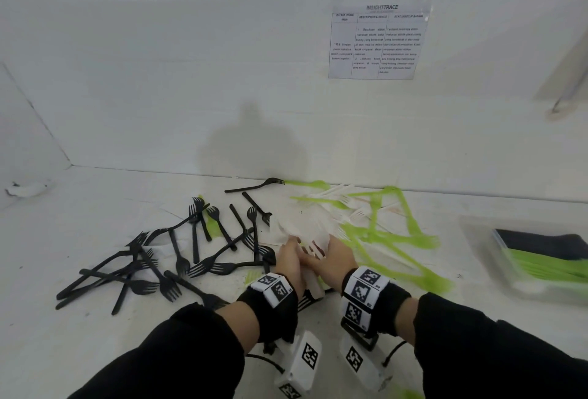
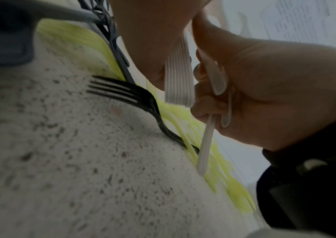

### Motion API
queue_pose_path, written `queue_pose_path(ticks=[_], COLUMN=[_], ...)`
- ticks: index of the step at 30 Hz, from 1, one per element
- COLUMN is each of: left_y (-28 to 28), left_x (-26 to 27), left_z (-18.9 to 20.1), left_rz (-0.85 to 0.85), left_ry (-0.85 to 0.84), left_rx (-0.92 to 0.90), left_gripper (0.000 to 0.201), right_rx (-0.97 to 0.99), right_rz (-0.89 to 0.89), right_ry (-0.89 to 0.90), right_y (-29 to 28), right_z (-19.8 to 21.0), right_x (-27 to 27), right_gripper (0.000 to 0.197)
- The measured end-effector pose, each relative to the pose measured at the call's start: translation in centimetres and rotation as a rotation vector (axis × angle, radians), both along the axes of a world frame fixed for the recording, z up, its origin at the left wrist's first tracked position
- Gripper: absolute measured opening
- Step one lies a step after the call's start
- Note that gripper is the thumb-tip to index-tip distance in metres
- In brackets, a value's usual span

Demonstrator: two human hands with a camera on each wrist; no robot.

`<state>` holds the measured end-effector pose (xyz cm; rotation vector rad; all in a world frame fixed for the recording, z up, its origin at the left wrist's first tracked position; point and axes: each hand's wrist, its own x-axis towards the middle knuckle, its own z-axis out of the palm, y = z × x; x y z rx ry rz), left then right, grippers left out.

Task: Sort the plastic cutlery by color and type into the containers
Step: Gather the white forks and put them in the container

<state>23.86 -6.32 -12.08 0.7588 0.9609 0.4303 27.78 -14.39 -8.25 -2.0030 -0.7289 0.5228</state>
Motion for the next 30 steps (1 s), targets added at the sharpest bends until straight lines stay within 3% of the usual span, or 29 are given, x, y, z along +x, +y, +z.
queue_pose_path(ticks=[2, 5, 9, 12, 15, 18, 22, 25, 28, 30], left_y=[0.1, -0.2, -0.1, 0.1, -0.5, -1.1, -1.2, -1.1, -0.9, -0.6], left_x=[0.2, -0.3, -0.8, -1.2, -1.4, -1.4, -1.5, -1.3, -1.2, -1.1], left_z=[-0.6, 0.2, 0.4, 0.6, 0.6, 0.7, 1.0, 0.8, 0.5, 0.0], left_rz=[-0.018, 0.023, -0.009, -0.045, -0.097, -0.151, -0.222, -0.215, -0.192, -0.187], left_ry=[-0.024, -0.032, -0.033, -0.033, -0.077, -0.077, -0.113, -0.136, -0.105, -0.083], left_rx=[0.020, 0.059, 0.006, -0.022, -0.046, -0.081, -0.094, -0.097, -0.134, -0.135], left_gripper=[0.051, 0.026, 0.035, 0.020, 0.019, 0.033, 0.042, 0.046, 0.056, 0.059], right_rx=[-0.049, -0.079, 0.023, 0.095, 0.036, -0.031, -0.122, -0.128, -0.073, -0.042], right_rz=[0.036, 0.088, 0.035, -0.095, -0.075, -0.024, 0.032, 0.082, 0.081, 0.043], right_ry=[-0.034, -0.021, 0.136, 0.264, 0.269, 0.229, 0.127, 0.077, 0.095, 0.105], right_y=[-0.1, -0.1, -0.3, -0.2, 0.2, 0.6, 0.4, 0.1, -0.1, -0.3], right_z=[0.0, -0.5, -0.8, -0.3, 0.4, 0.7, 0.8, 1.1, 1.0, 1.2], right_x=[-0.2, 0.0, 0.4, 0.6, 0.6, 0.2, -0.7, -1.1, -1.4, -1.4], right_gripper=[0.027, 0.019, 0.018, 0.039, 0.040, 0.034, 0.042, 0.038, 0.021, 0.024])
